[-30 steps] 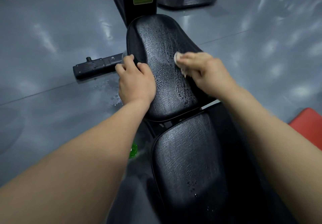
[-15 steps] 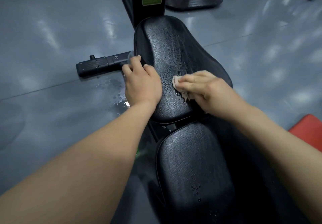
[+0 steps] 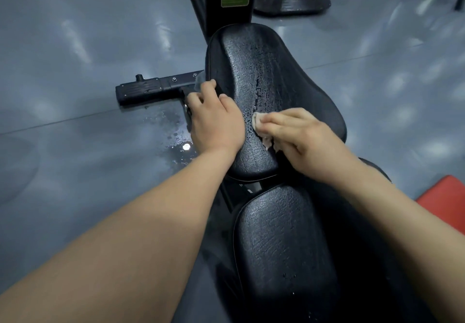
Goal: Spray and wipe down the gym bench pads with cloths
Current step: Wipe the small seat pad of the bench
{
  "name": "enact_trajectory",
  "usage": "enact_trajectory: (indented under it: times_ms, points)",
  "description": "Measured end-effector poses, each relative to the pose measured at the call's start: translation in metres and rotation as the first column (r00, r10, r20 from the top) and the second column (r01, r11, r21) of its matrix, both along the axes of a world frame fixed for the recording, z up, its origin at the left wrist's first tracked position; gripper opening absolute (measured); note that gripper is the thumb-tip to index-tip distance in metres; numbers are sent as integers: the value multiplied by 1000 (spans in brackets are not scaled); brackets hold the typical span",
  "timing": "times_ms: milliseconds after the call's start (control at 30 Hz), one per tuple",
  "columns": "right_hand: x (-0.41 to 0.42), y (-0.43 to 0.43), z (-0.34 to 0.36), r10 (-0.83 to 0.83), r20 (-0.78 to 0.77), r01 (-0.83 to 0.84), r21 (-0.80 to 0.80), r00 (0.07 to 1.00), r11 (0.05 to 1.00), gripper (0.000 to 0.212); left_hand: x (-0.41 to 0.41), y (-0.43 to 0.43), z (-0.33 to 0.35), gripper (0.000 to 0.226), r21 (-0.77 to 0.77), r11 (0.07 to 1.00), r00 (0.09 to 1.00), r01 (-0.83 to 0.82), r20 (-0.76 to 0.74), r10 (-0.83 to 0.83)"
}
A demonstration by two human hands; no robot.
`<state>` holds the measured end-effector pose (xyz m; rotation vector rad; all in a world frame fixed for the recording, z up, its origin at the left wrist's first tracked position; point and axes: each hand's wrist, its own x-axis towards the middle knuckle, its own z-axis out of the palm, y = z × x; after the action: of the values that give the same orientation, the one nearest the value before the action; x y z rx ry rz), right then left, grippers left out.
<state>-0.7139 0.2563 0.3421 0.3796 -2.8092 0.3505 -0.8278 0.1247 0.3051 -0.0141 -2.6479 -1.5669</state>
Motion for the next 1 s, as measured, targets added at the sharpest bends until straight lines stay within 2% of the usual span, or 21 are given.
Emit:
enact_trajectory:
  times_ms: [233, 500, 800, 933, 1000]
  points:
    - [-80, -4, 17, -136, -58, 137, 14, 989, 990, 41, 1, -1, 2, 38, 10, 1000, 1000, 8, 9, -8]
    - [-7, -9, 1, 38, -6, -38, 3, 999, 999, 41, 0, -2, -2, 38, 51, 999, 1000, 2, 5, -2]
    - [-112, -11, 23, -80, -12, 81, 46, 997, 996, 44, -2, -1, -4, 40, 84, 996, 1000, -13, 14, 12]
    - [-79, 0, 10, -33, -70, 32, -17, 997, 999, 42, -1, -1, -4, 42, 92, 996, 999, -22, 32, 19]
    - [-55, 22, 4, -89, -74, 86, -41, 993, 995, 39, -2, -2, -5, 42, 91, 995, 999, -32, 36, 29]
